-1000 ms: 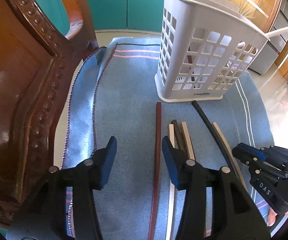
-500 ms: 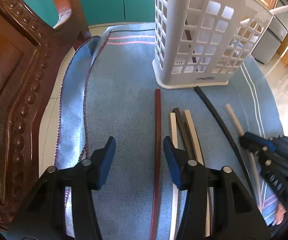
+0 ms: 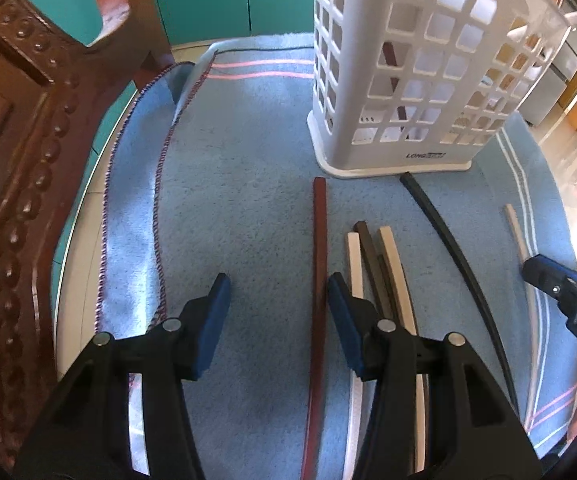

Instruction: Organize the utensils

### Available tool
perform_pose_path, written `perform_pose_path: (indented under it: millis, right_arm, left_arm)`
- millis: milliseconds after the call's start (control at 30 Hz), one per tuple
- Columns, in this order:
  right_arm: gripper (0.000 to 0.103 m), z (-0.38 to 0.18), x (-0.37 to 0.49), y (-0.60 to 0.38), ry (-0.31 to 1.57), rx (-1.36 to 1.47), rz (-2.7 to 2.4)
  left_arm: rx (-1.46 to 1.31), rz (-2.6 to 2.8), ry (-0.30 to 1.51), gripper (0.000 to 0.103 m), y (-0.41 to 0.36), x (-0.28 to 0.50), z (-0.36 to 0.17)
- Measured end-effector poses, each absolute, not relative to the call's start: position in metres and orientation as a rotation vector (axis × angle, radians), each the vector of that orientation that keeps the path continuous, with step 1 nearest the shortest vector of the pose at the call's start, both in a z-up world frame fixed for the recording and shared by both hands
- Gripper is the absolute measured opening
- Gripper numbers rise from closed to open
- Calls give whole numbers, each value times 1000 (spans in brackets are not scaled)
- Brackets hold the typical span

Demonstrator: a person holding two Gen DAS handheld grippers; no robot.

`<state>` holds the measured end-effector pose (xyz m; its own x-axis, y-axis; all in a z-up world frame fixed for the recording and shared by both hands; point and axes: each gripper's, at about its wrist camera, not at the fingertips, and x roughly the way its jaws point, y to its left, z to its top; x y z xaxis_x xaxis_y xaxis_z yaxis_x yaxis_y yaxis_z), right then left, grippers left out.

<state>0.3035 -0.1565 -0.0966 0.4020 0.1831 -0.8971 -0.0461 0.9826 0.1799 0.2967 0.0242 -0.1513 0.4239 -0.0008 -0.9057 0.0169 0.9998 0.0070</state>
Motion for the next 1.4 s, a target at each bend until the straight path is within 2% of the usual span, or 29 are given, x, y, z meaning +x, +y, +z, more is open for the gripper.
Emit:
perform_pose_path:
  millis: [133,367,633,900,1400]
  right_arm:
    - [21,-94,301,-144,1139,96,162]
    - [25,-94,304,-123,1108,8,123]
    - [41,-95,314,-107,1091,-34,123]
    - [43,-97,312,-104,1081,-58,119]
    - [44,-101,295,-107,1047,-73,144]
  left_arm:
    - [33,-8,1121,53,18,303,-153]
    - [49,1,1114,58,12,305,-153]
    - [63,4,1114,65,18,310,-156]
    - [57,2,1115,67,25,302,-154]
    - [39,25,1105,80,42,293,-159]
